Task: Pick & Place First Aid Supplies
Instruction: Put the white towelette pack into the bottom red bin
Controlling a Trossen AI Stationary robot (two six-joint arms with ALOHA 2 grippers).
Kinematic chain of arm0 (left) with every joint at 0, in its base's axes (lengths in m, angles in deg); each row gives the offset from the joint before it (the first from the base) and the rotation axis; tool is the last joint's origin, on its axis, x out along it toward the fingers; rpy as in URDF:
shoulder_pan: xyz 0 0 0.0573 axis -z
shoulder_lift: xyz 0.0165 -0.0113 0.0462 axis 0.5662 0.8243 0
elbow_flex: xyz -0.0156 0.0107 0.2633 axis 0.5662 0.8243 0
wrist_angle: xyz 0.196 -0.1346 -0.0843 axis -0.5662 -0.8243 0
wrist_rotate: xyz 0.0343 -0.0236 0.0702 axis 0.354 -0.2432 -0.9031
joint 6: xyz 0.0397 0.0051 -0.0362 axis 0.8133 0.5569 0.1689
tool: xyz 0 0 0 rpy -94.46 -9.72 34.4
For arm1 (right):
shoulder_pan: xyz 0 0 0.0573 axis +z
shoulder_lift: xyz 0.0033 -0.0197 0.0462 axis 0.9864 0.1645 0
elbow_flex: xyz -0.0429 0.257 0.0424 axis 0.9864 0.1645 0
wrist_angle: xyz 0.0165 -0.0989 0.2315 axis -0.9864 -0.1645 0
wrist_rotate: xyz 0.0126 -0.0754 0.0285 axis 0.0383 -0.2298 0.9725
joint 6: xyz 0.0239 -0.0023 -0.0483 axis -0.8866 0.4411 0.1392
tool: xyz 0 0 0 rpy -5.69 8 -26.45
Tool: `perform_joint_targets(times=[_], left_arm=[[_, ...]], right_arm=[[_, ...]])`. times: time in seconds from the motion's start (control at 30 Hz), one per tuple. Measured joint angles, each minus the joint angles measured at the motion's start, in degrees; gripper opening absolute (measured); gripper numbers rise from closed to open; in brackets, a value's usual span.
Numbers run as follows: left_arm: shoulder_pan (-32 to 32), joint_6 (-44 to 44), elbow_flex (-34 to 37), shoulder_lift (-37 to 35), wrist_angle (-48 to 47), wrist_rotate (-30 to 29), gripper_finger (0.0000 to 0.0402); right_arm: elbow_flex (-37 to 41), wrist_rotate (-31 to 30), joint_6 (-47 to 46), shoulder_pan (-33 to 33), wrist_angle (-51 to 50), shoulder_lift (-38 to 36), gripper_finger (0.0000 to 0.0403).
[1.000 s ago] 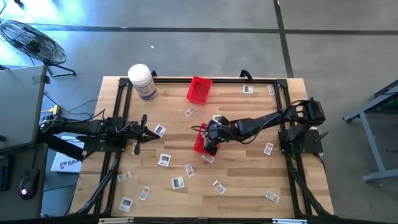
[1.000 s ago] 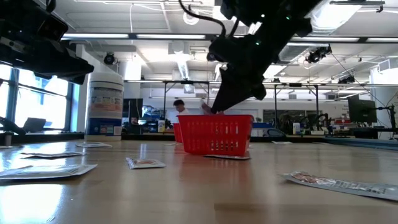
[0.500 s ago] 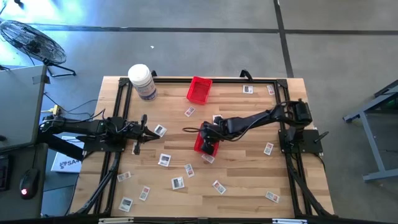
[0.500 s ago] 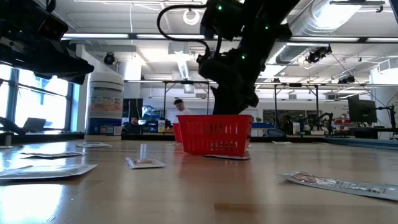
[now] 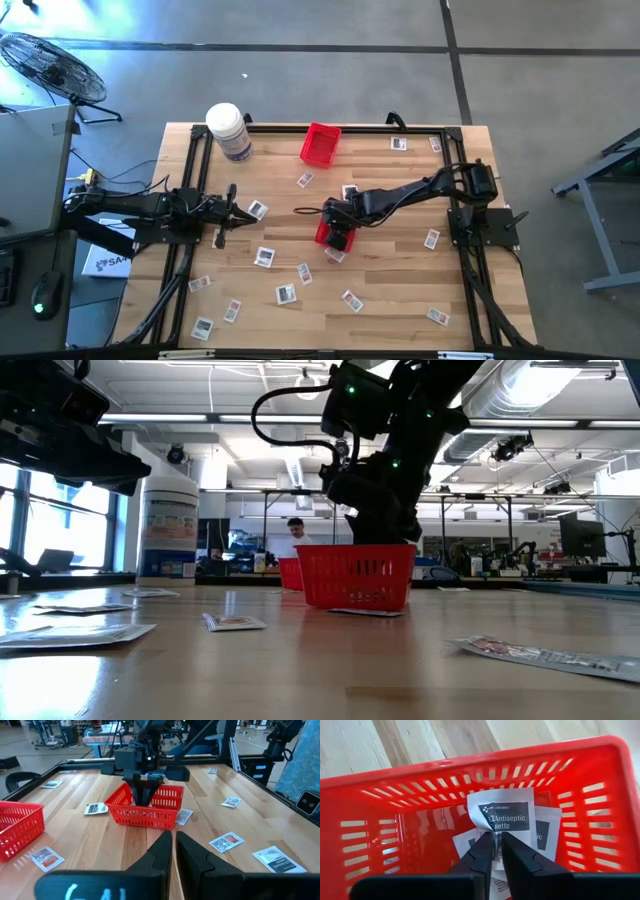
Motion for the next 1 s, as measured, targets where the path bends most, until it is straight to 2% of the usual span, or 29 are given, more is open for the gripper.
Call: perform_joint_targets(times=[0.27,0.47,0.6,0.7,0.83,0.9,1.0], left_arm=[[0.0,0.0,0.0,0.0,0.0,0.0,0.0021],[0.0,0.0,0.0,0.0,0.0,0.0,0.0021],[0.0,0.0,0.0,0.0,0.0,0.0,0.0021],[0.0,0.0,0.0,0.0,0.0,0.0,0.0021],[0.0,0.0,0.0,0.0,0.0,0.0,0.0021],[0.0,0.0,0.0,0.0,0.0,0.0,0.0021],[0.0,0.0,0.0,0.0,0.0,0.0,0.0021]], right_arm=[[-0.1,2.0,-0.6,-0.5,-0.3,0.7,0.0108],[-5.2,1.9,0.3,-0.5,-5.6,0.6,0.0124],[-11.1,1.9,1.3,-0.5,-11.8,0.5,0.0124],[-16.6,1.1,1.5,-0.9,-21.1,0.5,0.0124],[-23.0,-8.2,-1.4,-2.9,-38.1,0.2,0.0124],[-23.9,-9.7,-3.6,-5.4,-43.5,-0.7,0.0124],[-21.1,-11.3,-5.9,-9.8,-45.3,-3.4,0.0124]])
